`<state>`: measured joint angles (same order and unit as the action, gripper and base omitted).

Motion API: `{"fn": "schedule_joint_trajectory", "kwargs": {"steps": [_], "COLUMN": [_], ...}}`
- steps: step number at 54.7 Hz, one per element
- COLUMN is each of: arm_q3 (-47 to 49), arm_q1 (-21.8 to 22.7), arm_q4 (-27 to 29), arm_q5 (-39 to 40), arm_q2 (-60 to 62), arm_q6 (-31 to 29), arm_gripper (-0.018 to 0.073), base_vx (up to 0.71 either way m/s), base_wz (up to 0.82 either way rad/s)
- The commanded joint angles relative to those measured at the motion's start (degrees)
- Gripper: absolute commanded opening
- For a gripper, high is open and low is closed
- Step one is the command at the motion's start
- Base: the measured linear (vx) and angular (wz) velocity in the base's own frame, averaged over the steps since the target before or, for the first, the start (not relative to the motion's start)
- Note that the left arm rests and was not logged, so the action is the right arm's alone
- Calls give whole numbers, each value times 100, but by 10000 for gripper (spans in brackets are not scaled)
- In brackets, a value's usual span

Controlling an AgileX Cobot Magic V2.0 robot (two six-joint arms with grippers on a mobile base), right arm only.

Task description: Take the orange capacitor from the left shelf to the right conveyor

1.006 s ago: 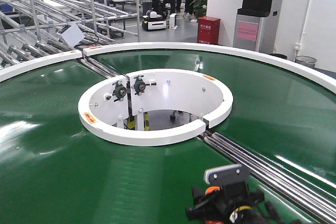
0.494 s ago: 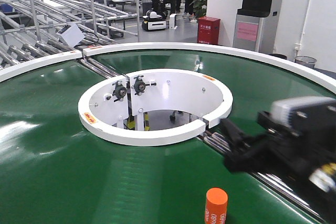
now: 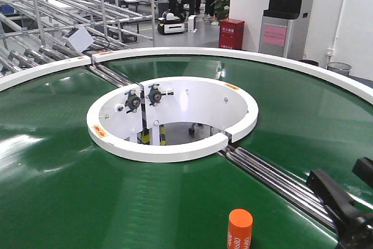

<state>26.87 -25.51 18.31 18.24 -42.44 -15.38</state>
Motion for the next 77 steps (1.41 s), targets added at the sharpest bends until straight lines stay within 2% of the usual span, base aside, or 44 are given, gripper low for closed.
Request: {"fn": "schedule_joint_trajectory", "kwargs": {"steps": [1,17,22,27,29,32,35,38,42,51,58,61,62,64,66,77], "arm_q3": [149,149,149,149,149,149,149,119,-180,-1462,-2431,-2841,-2961,-2903,-2906,-2914], "arm_q1": [18,18,18,45,86,144,233,403,701,1610,2246,2464,2504,2554,2536,2537], "arm_q4": [-63,-21,-21,-283,-637,-1174,-1955,-2397,-2662,-2573,-2573,-2549,-2498,-2365,-2356,-2344], "arm_q5": [403,368,175,-186,-504,-1085,-1824,-2451,-2610,-2129,-2165,-1863,-1737,-2198,-2319,-2362], "arm_q2": [55,94,274,490,623,838,1090,1410,1858,3386,4406,4382,4373,4391,4391,4379], "arm_q6": [-76,-81,-81,-74,49,472,1160,1793,2079,1975,2001,2033,2039,2046,2005,2004], "arm_gripper": [506,502,459,358,308,214,94,-17,-16,-13,-13,-13,-13,-12,-11,-10], "base_vx": [0,0,0,0,0,0,0,0,0,0,0,0,0,0,0,0], "base_wz": [0,0,0,0,0,0,0,0,0,0,0,0,0,0,0,0]}}
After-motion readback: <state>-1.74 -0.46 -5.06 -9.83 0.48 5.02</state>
